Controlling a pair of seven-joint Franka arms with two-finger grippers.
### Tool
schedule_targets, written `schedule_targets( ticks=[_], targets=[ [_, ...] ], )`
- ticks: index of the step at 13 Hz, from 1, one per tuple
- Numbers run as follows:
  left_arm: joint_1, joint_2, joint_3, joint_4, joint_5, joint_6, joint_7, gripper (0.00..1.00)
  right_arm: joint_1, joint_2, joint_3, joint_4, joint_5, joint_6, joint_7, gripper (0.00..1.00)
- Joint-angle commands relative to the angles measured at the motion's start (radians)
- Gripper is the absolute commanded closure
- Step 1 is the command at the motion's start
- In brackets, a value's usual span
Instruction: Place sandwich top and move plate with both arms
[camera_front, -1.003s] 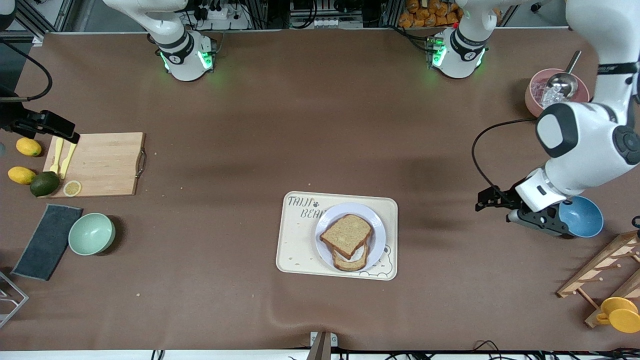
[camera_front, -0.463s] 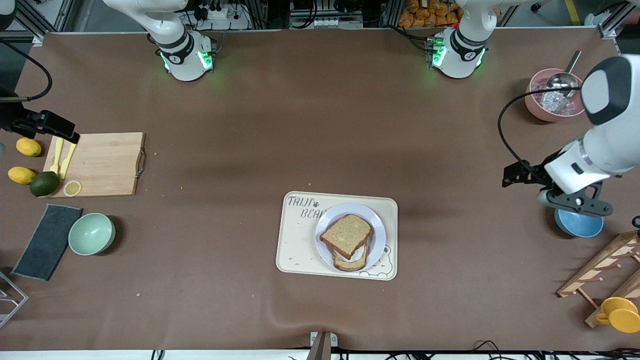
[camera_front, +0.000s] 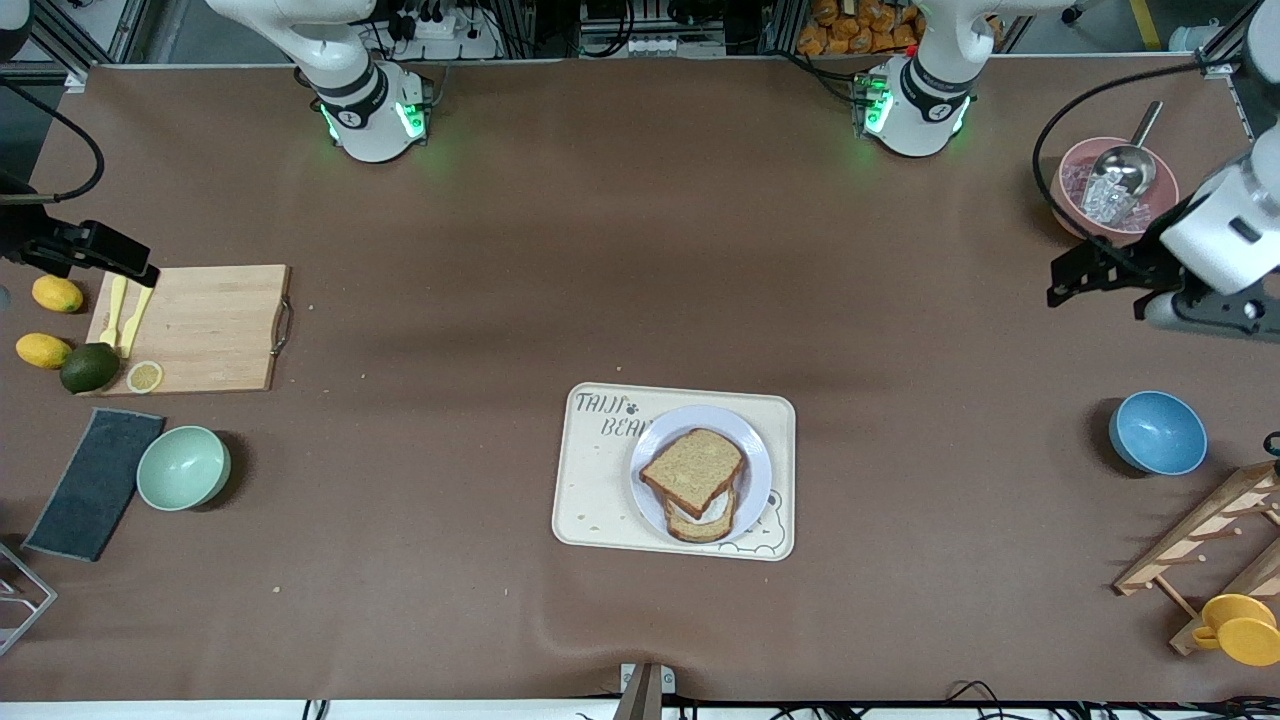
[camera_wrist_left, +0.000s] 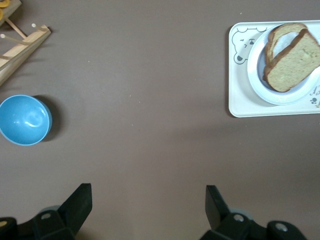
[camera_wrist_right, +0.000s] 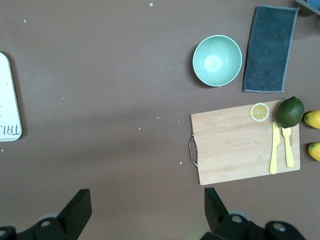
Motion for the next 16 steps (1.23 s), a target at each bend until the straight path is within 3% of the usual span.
schedule_targets(
  ticks=[1, 5, 11, 16],
  targets=[
    [-0.021, -0.030, 0.012, 0.030, 0.015, -0.086, -0.004, 0.00, -0.009, -0.003, 0.006, 0.000, -0.001, -0.003, 0.003, 0.00],
    [-0.006, -0.027, 0.012, 0.080, 0.027, -0.150, 0.161, 0.00, -0.009, -0.003, 0.006, 0.000, -0.001, -0.002, 0.004, 0.00],
    [-0.009, -0.039, 0.004, 0.077, 0.027, -0.161, 0.008, 0.00, -0.016, -0.003, 0.006, 0.000, -0.001, -0.003, 0.001, 0.00],
    [-0.003, -0.041, -0.001, 0.076, 0.028, -0.167, 0.005, 0.00, -0.016, -0.003, 0.006, 0.000, -0.001, -0.005, 0.001, 0.00]
  ],
)
